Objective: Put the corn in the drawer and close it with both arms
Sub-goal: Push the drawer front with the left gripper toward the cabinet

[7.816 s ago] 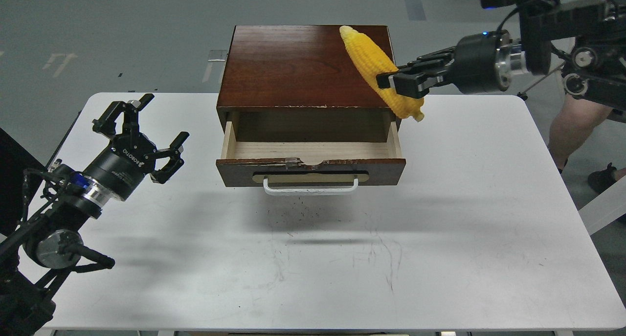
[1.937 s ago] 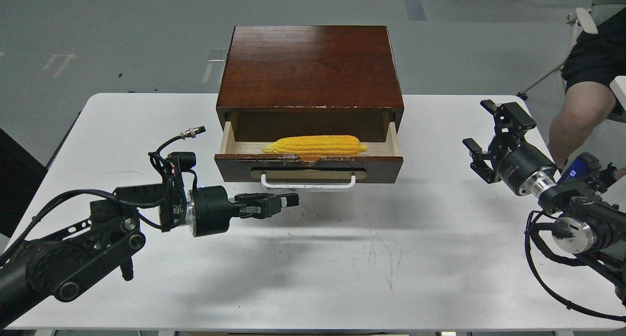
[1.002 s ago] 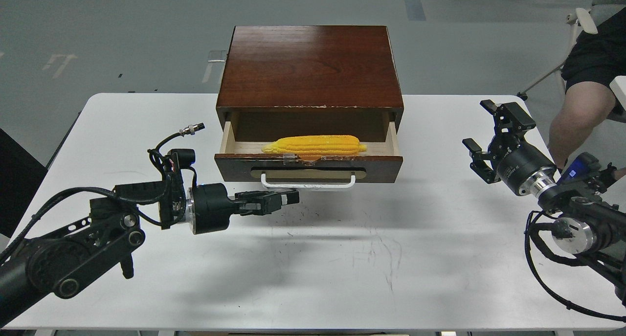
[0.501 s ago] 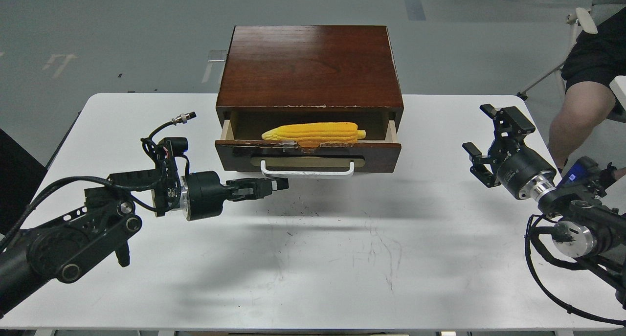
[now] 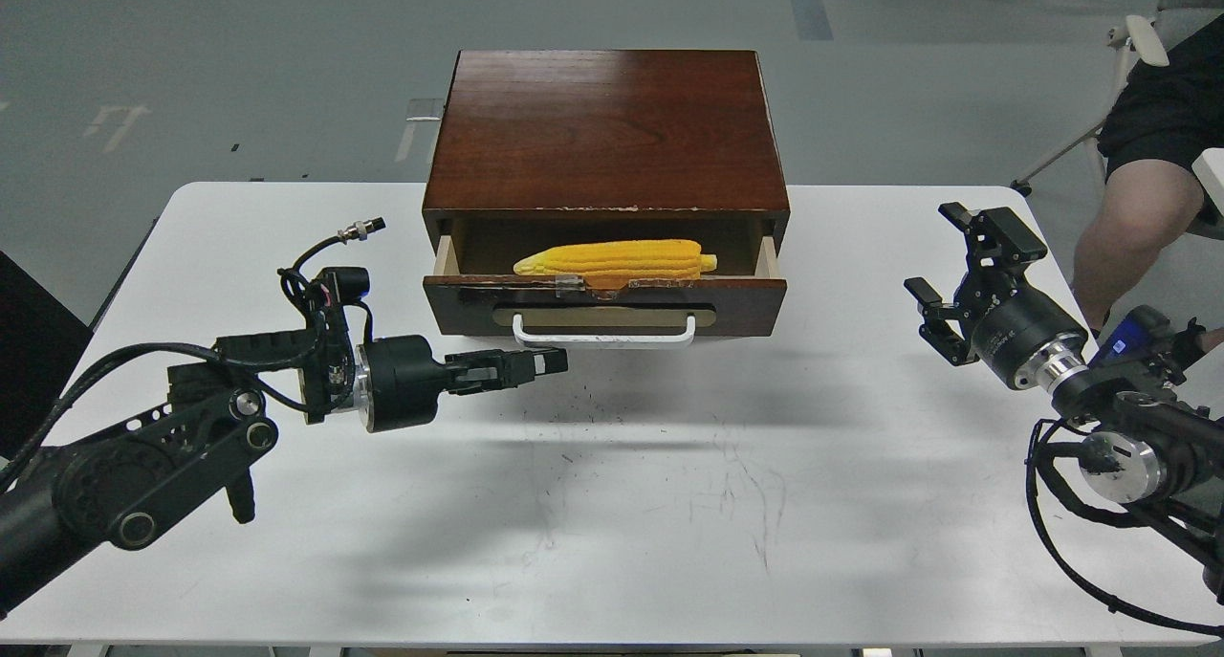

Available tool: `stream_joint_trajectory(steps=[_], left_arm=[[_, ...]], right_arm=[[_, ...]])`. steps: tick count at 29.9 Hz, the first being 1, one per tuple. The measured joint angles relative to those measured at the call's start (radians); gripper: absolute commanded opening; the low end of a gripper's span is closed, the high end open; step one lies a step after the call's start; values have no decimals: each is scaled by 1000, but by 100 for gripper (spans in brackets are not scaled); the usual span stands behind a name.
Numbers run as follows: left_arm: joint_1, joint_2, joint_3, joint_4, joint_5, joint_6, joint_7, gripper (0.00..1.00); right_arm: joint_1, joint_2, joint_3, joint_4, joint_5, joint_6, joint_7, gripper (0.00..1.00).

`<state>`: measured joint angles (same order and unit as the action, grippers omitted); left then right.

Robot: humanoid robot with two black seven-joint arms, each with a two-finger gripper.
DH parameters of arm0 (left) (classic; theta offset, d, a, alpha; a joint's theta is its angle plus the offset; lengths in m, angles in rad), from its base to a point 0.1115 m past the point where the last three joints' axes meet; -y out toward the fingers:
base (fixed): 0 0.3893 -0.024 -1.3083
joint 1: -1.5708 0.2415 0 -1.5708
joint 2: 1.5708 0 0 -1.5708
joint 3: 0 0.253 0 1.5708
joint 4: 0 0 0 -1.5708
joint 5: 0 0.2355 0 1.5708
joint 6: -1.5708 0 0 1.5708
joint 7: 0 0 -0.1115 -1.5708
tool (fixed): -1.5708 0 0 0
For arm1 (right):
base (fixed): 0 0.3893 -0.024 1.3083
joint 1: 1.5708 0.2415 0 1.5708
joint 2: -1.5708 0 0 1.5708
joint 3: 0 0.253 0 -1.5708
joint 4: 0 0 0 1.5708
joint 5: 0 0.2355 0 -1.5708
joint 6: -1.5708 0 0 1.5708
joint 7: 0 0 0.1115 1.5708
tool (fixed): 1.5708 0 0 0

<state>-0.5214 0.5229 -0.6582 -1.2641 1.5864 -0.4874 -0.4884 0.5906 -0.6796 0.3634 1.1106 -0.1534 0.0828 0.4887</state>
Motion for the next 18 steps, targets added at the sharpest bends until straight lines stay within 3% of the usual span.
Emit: stream_joint_trajectory(steps=[18], left_arm=[[-9, -3, -1, -3, -38, -2, 0, 0]], right_arm=[[-4, -6, 4, 0, 0, 0, 0, 100]])
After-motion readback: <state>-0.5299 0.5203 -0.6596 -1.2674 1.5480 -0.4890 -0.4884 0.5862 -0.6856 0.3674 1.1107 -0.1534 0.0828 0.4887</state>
